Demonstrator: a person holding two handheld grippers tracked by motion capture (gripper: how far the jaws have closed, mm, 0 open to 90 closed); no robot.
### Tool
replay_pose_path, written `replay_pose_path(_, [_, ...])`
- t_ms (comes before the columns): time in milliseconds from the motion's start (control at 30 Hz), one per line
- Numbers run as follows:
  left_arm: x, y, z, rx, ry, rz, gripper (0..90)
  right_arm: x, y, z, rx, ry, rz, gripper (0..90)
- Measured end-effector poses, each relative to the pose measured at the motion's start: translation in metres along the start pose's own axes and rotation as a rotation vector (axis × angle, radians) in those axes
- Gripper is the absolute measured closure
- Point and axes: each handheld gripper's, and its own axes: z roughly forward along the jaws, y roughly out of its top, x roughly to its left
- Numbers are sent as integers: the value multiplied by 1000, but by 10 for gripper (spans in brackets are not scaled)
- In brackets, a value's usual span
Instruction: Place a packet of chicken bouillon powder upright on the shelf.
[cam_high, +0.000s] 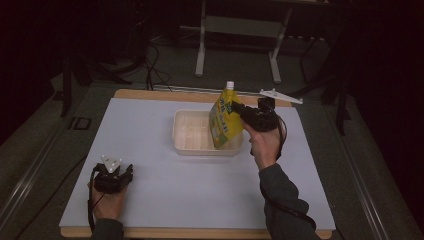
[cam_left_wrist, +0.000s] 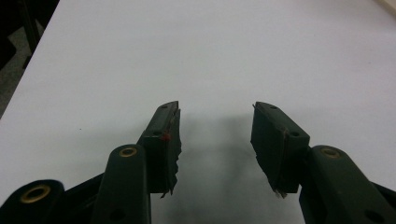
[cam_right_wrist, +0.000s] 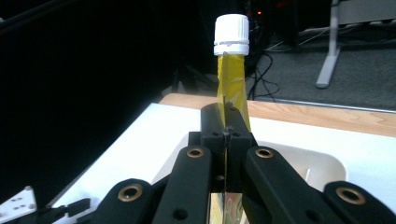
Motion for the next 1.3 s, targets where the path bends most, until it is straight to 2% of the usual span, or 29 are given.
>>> replay_pose_path(467, [0,0,0,-2,0,-2,520,2,-7,7,-17,-87,-47,900])
replay_pose_path(933, [0,0,0,-2,0,-2,519,-3,-14,22,10,-151,-16,900])
replay_pose_path(1300, [0,0,0,-2,-1,-2,519,-1,-8,35,37,-185,-2,900])
